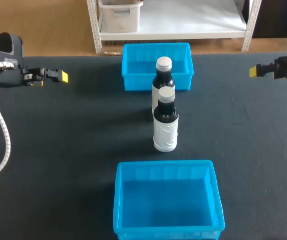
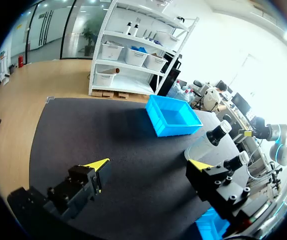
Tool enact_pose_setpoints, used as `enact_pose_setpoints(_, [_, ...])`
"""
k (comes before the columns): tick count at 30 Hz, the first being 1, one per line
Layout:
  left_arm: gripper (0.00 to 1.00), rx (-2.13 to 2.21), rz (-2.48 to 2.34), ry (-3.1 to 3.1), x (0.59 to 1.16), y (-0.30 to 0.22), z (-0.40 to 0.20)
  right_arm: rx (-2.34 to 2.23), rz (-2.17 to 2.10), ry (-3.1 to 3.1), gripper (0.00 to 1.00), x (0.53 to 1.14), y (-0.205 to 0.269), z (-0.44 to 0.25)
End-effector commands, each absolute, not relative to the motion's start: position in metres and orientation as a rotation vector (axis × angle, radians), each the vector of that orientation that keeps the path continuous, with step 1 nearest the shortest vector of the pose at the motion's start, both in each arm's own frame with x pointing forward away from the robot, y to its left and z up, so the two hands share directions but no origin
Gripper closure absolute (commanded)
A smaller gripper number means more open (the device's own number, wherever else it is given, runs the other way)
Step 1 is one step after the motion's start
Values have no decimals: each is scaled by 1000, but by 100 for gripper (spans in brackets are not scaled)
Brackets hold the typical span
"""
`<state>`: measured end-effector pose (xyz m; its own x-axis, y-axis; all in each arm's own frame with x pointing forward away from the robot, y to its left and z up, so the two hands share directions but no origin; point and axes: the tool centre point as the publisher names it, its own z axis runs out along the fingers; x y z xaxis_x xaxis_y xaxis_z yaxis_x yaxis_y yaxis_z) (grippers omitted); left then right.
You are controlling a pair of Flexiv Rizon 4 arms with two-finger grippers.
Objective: Pick up the bottle, and place it in the far bin if it is heavy, or in the near bin if it is light.
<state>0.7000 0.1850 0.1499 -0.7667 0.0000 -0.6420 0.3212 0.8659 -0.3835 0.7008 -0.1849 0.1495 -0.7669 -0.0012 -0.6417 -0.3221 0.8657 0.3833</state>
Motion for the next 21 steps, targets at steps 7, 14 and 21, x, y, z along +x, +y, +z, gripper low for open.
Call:
enact_pose_setpoints(7, [0, 231, -637, 2375, 700, 185, 150, -230, 633, 2375, 0, 700, -185, 150])
enact_pose_setpoints(14, [0, 231, -637, 2375, 700, 185, 150, -370, 661, 2269, 0, 700, -186, 150])
enact_pose_setpoints(21, [0, 231, -637, 2375, 700, 185, 150, -816, 725, 2191, 0, 707, -194, 149])
